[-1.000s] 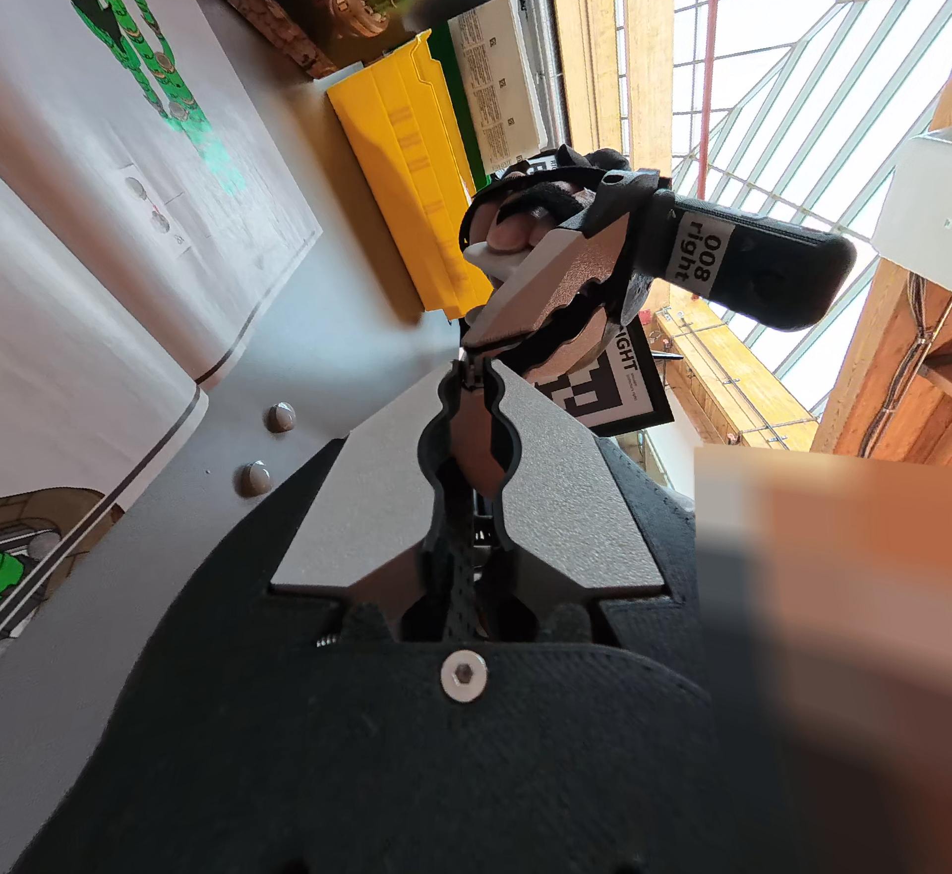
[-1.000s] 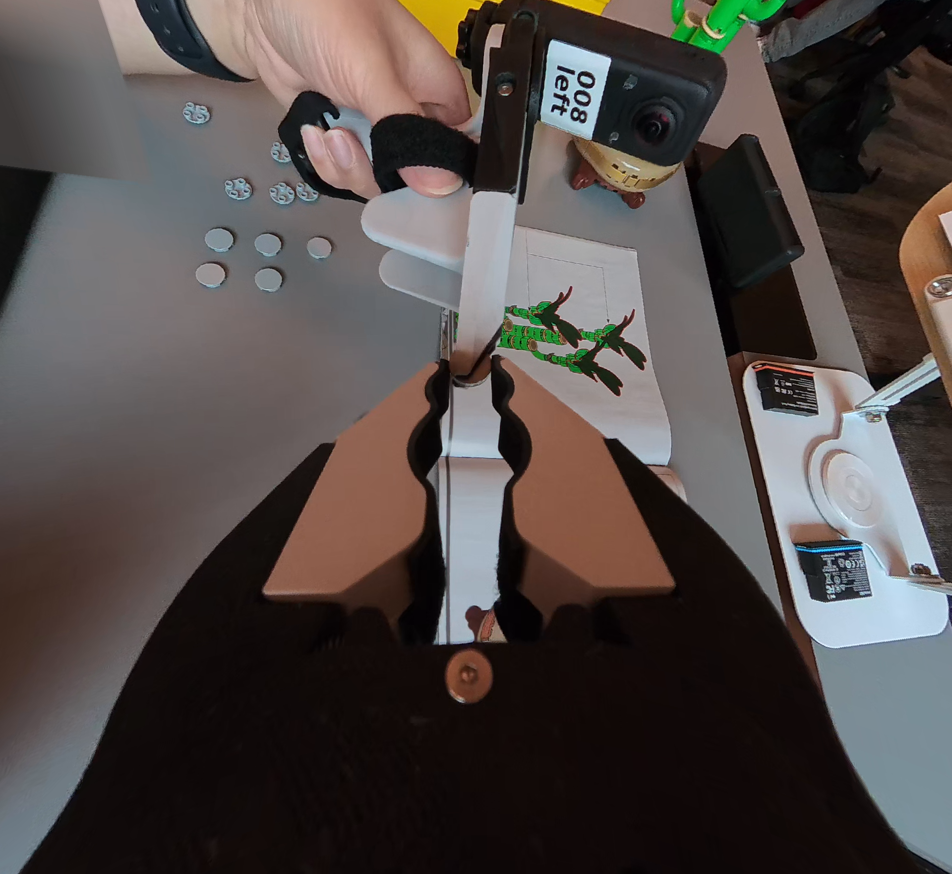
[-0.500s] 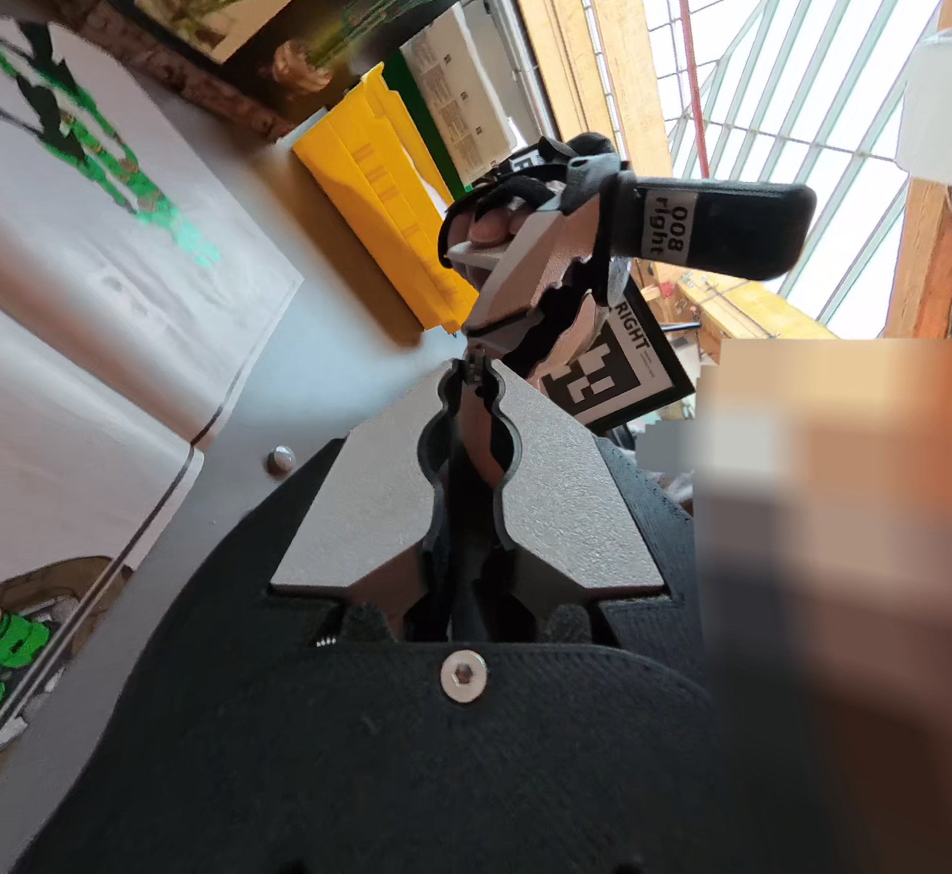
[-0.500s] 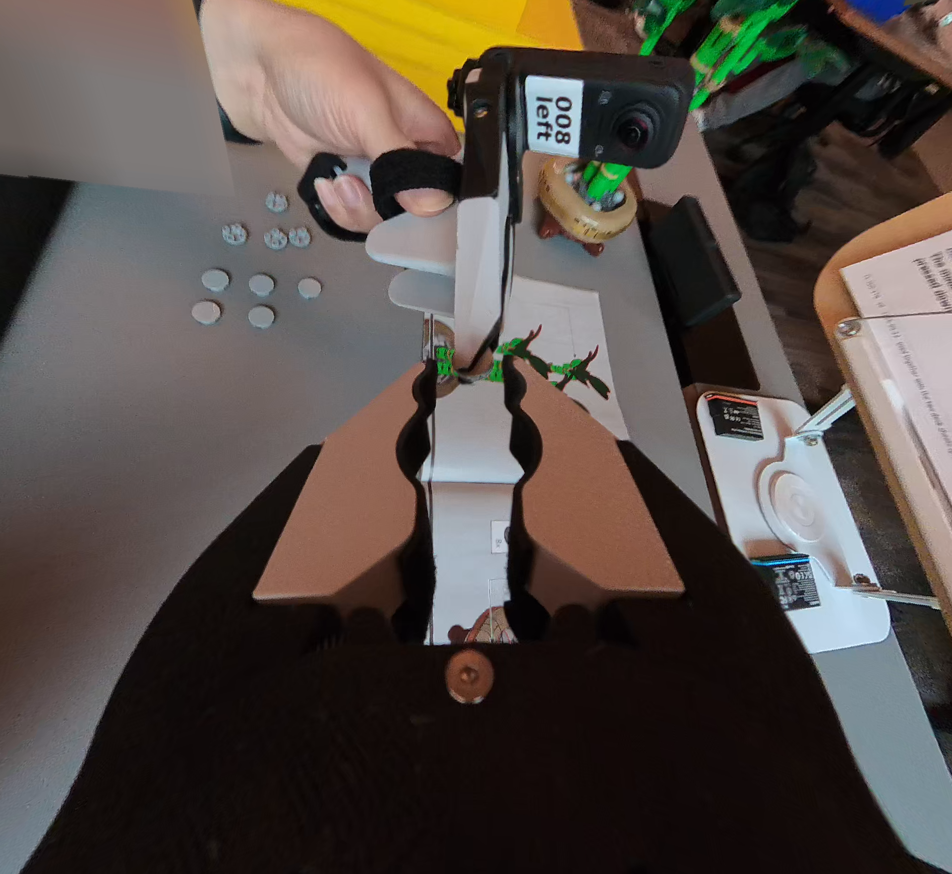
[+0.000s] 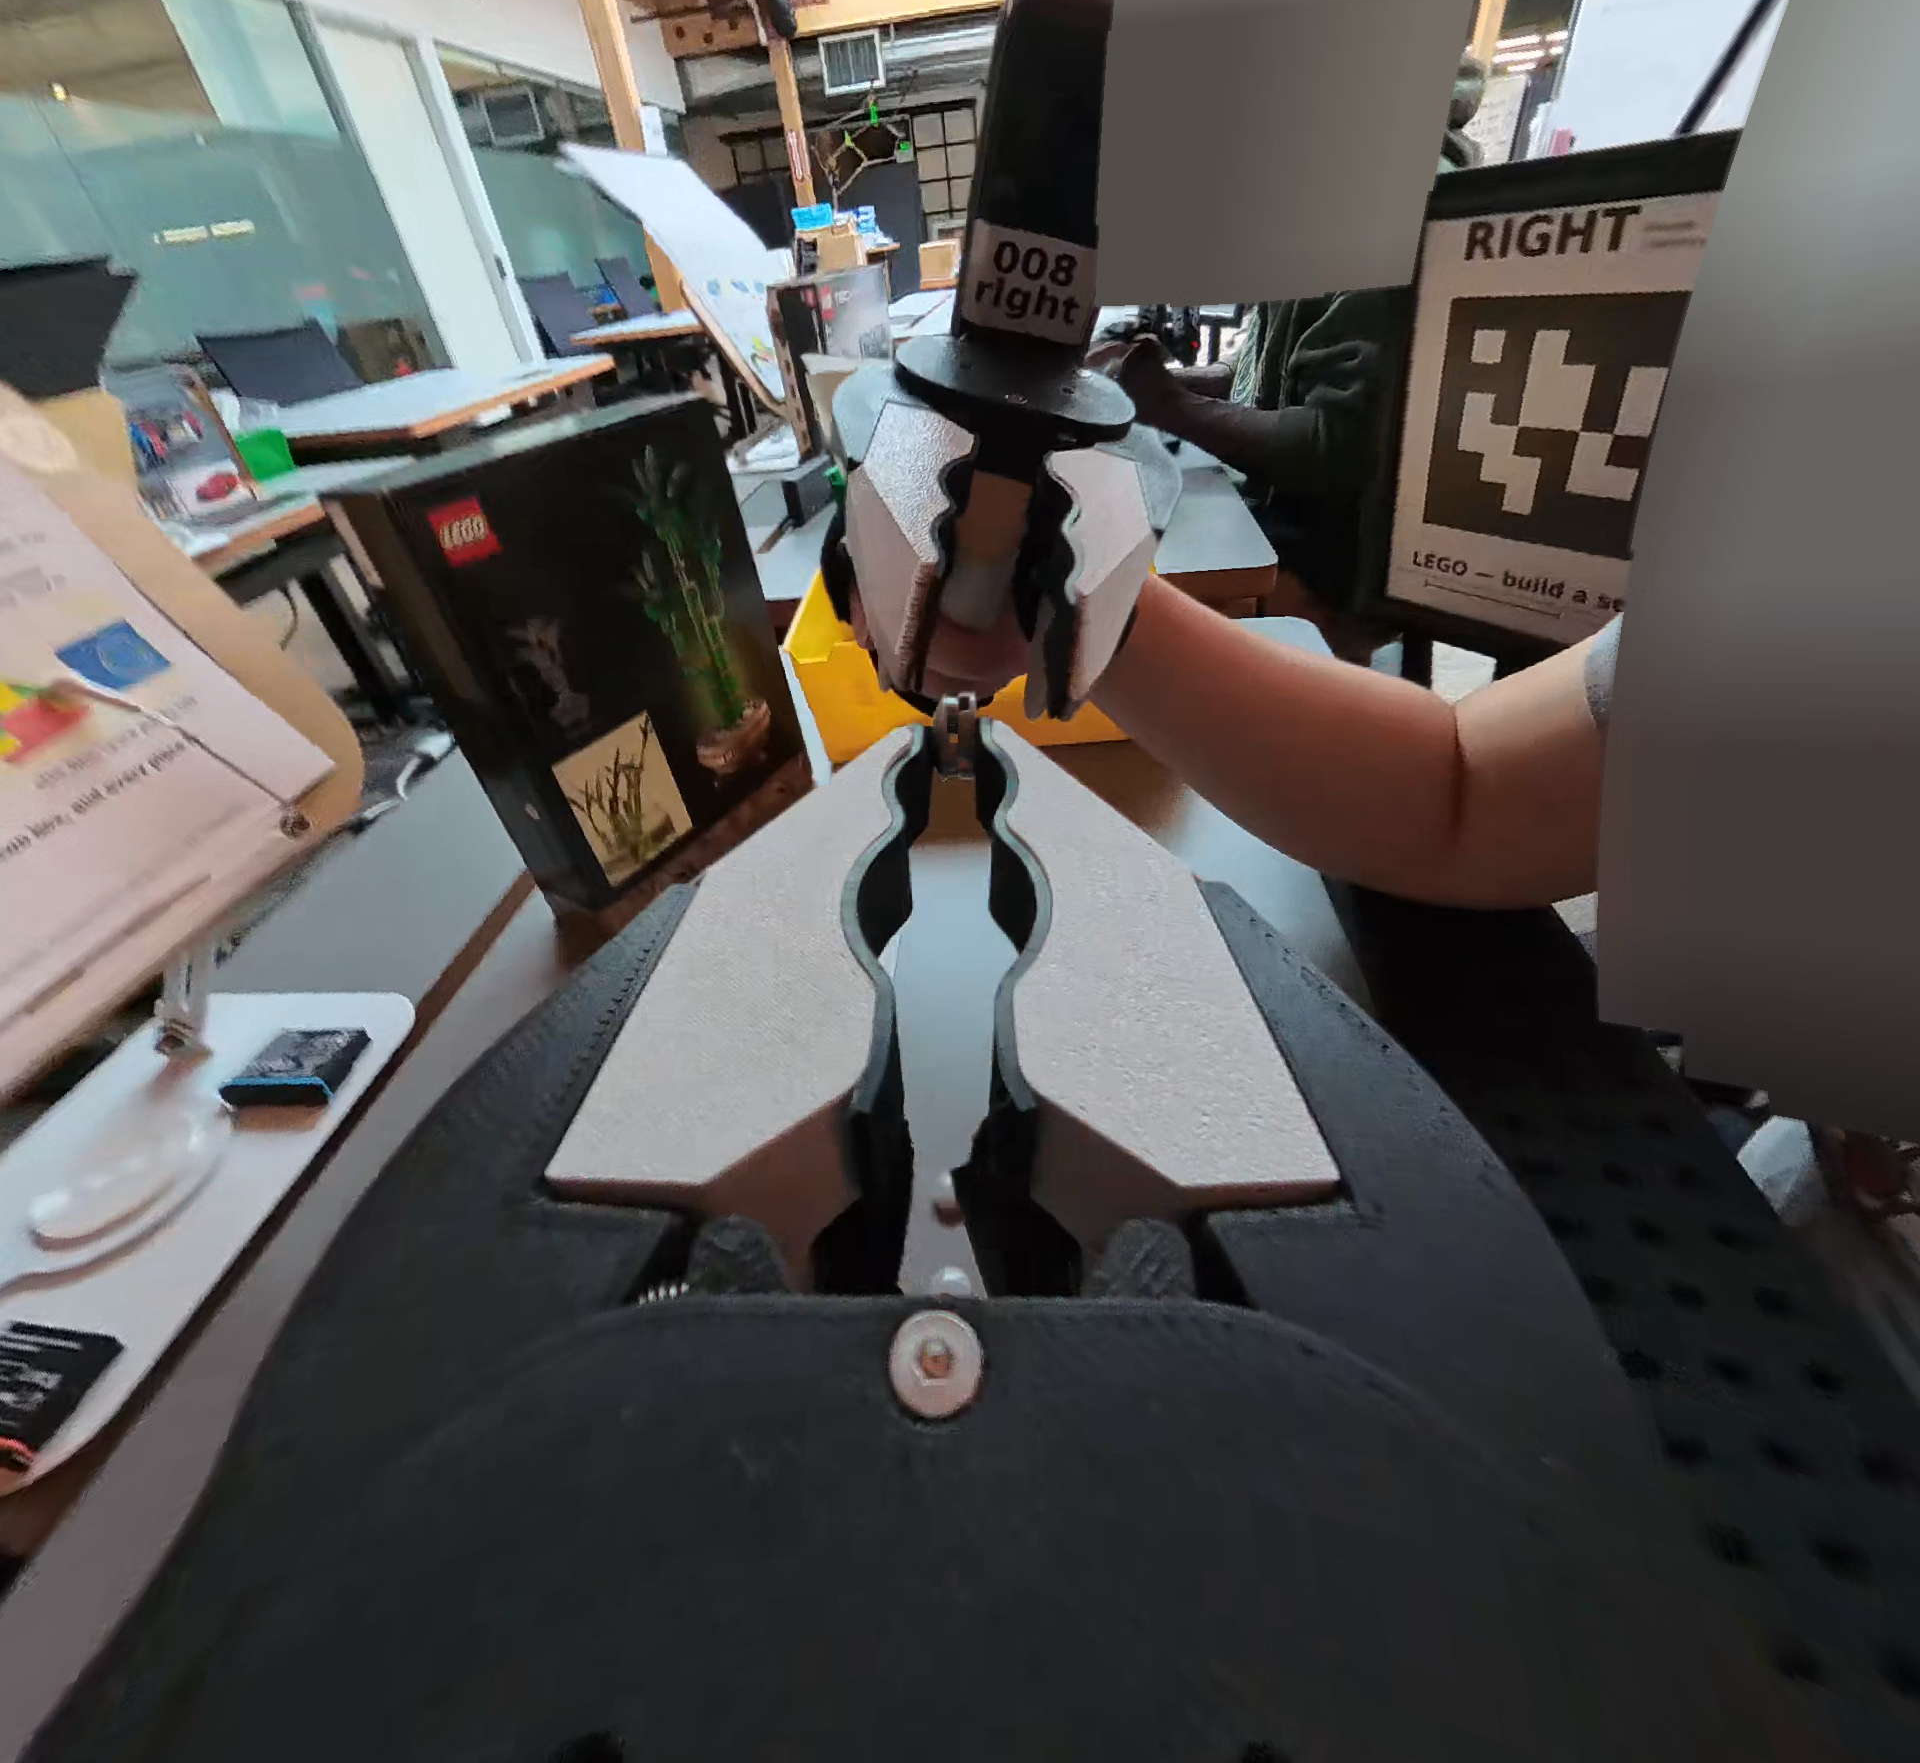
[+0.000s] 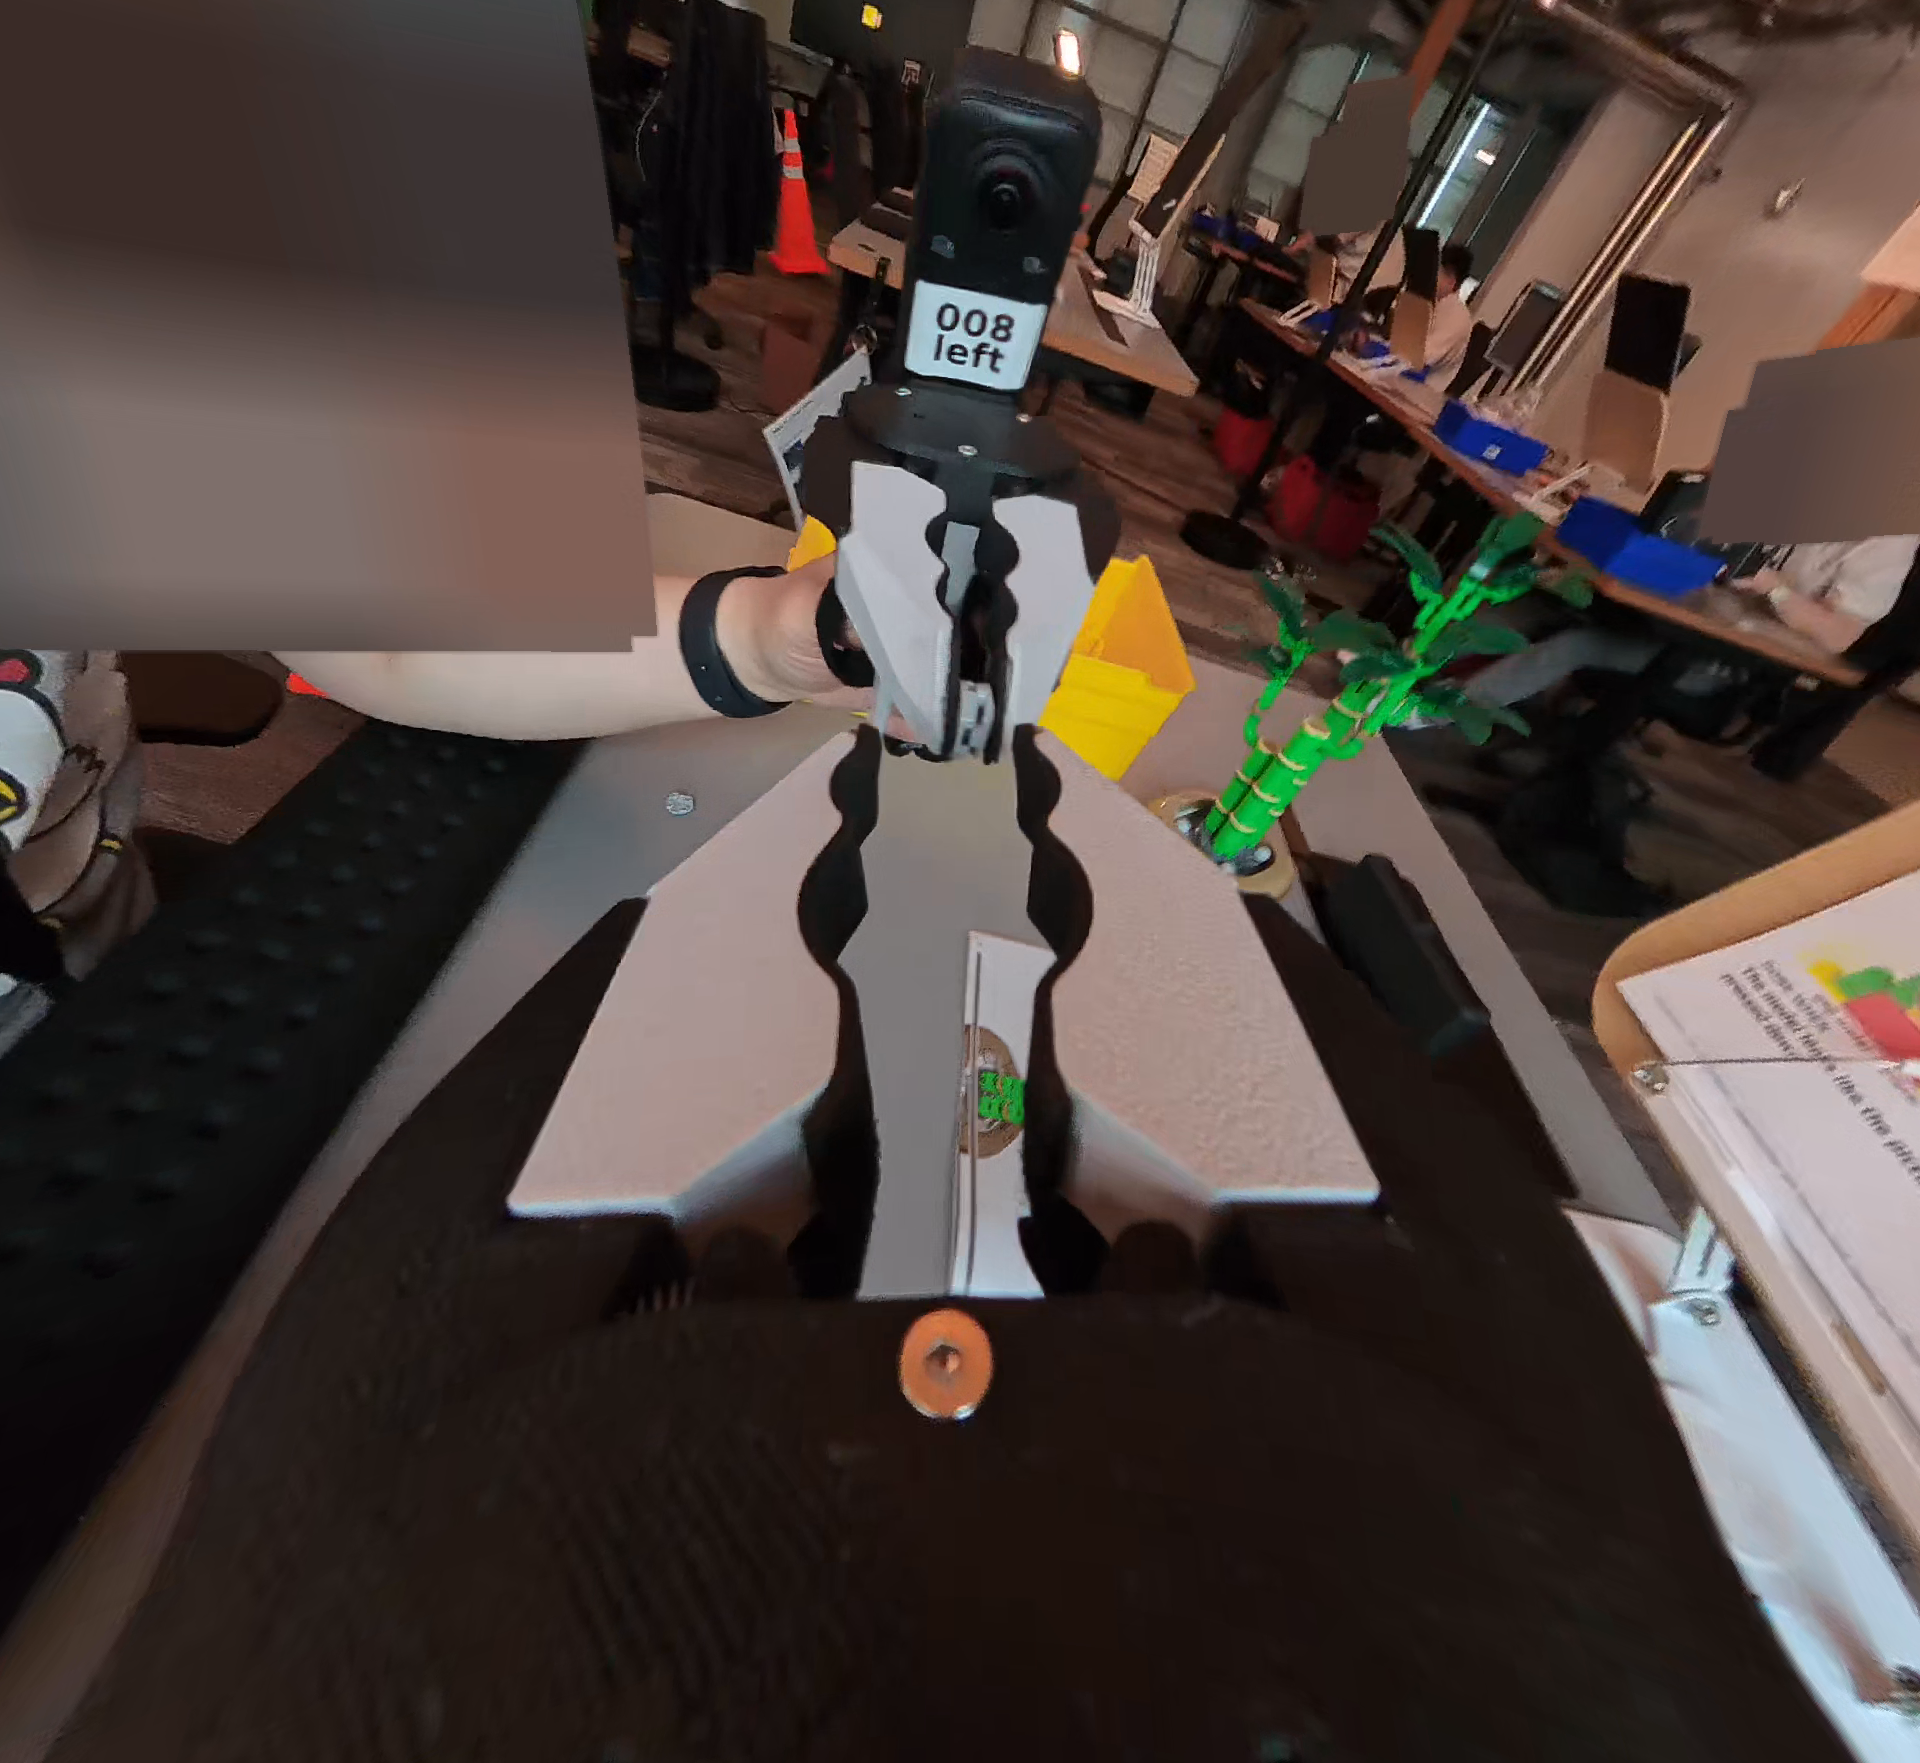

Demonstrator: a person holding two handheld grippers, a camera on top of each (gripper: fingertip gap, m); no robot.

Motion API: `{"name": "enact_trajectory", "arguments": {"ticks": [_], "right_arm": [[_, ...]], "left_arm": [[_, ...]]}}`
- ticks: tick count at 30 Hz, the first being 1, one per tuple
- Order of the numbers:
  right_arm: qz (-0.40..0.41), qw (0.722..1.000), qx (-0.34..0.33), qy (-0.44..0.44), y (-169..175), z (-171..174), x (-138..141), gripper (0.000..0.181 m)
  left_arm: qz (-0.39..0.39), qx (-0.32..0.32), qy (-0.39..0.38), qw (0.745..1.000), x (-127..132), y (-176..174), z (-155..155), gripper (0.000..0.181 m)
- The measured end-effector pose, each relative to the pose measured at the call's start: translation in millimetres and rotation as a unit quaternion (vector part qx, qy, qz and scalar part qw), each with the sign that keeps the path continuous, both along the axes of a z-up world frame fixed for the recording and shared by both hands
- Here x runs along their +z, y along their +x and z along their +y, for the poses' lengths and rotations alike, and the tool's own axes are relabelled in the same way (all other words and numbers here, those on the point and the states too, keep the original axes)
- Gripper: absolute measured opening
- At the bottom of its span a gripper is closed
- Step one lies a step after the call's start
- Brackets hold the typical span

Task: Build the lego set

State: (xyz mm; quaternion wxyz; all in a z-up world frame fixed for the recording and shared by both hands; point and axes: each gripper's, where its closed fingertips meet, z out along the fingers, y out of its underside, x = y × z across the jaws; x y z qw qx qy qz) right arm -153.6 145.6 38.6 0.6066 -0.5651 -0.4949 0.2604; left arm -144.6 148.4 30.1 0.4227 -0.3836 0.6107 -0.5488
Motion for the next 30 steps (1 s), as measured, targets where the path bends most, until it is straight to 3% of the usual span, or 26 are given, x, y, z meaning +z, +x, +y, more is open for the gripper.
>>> {"name": "enact_trajectory", "arguments": {"ticks": [9, 17, 21, 24, 30], "right_arm": [[-0.002, 0.999, 0.036, 0.028, -12.5, -24.8, 15.4, 0.009], [-0.011, 0.999, 0.037, 0.027, -8.1, -26.6, 12.9, 0.011], [-0.028, 0.998, 0.023, 0.047, -6.4, -26.8, 12.8, 0.014], [-0.041, 0.996, 0.002, 0.078, -6.9, -26.9, 17.2, 0.027], [-0.108, 0.972, -0.062, 0.198, -21.6, -31.5, 29.8, 0.031]], "left_arm": [[-0.017, 0.014, 0.123, 0.992, 12.0, -4.6, -33.0, 0.006], [-0.017, 0.032, 0.154, 0.987, 12.2, -3.3, -34.9, 0.005], [-0.023, 0.015, 0.131, 0.991, 15.6, -6.3, -36.0, 0.005], [-0.041, -0.002, 0.097, 0.994, 23.3, -10.4, -35.3, 0.006], [-0.014, -0.099, -0.097, 0.990, 36.4, -20.5, -32.3, 0.005]]}}
